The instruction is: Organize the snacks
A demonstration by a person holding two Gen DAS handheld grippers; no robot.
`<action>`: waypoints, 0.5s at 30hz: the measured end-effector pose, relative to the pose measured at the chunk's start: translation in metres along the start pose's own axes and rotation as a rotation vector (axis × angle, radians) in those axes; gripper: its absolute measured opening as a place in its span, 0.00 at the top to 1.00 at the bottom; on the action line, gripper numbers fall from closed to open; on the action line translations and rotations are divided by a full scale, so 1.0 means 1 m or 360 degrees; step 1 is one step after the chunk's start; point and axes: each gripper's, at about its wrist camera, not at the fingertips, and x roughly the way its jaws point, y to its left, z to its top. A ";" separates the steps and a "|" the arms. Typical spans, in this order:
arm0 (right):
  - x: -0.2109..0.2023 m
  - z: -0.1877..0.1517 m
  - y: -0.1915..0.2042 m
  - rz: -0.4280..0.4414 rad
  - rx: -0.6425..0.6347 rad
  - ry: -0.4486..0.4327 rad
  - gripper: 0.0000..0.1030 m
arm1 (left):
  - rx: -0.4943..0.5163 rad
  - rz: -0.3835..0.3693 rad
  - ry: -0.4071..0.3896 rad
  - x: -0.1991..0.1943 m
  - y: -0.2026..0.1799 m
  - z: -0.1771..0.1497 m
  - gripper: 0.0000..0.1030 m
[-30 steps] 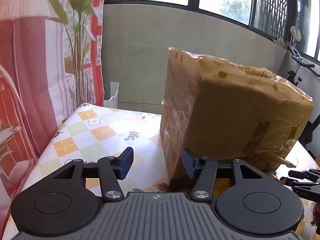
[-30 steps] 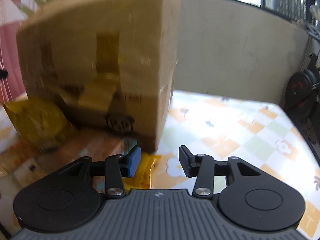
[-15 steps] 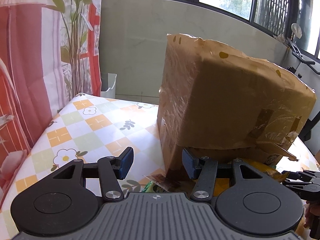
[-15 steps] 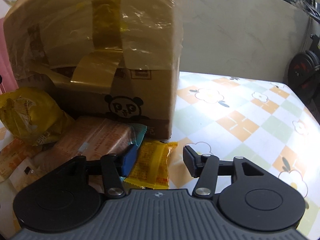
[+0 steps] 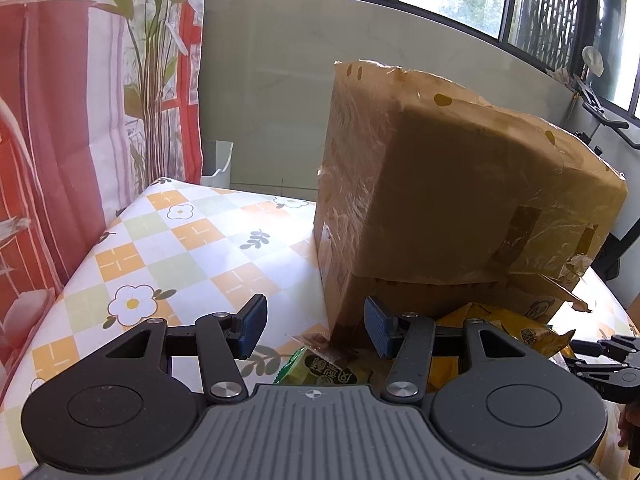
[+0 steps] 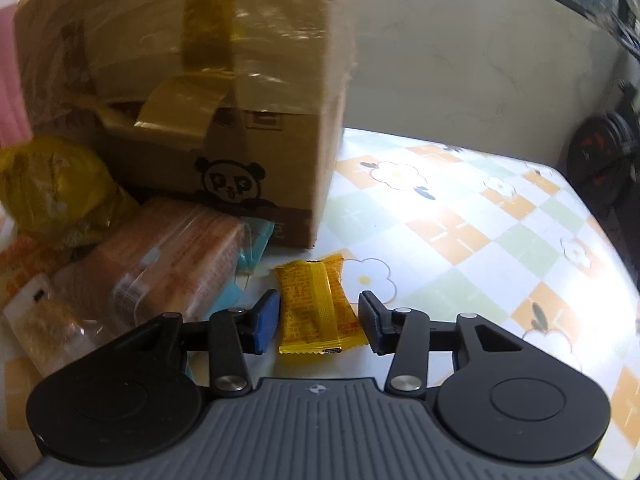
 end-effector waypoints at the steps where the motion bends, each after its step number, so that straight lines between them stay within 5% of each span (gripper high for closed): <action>1: 0.001 0.001 0.001 0.0000 -0.0025 -0.0005 0.55 | -0.0001 -0.0002 0.0000 0.000 -0.001 0.000 0.45; 15: 0.001 -0.017 -0.008 0.0084 0.0056 -0.0112 0.61 | 0.0014 -0.0040 0.0105 0.018 -0.001 -0.010 0.45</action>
